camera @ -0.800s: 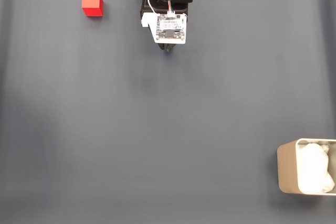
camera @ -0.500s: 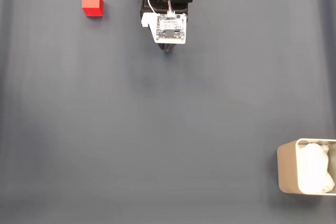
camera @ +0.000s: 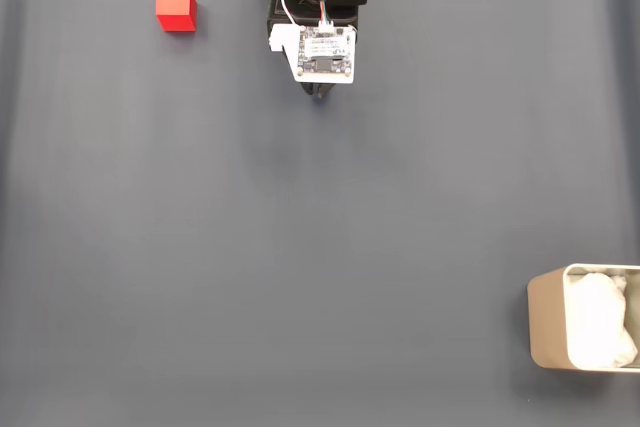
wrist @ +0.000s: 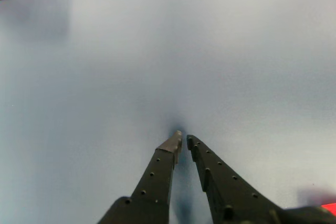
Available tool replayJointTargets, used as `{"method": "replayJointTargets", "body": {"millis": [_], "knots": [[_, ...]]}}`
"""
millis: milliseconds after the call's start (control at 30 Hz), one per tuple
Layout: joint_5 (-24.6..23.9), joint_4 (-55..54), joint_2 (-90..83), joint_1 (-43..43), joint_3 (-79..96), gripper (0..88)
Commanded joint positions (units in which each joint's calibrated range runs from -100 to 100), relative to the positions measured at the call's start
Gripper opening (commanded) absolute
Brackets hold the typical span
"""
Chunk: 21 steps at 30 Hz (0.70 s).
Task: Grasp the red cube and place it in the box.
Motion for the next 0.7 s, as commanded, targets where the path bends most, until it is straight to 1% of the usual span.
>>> {"method": "replayJointTargets", "body": {"millis": [0, 667], "knots": [[0.44, 1.35, 0.09, 0.45, 0.45, 1.0], [0.68, 1.35, 0.09, 0.45, 0.45, 1.0]]}}
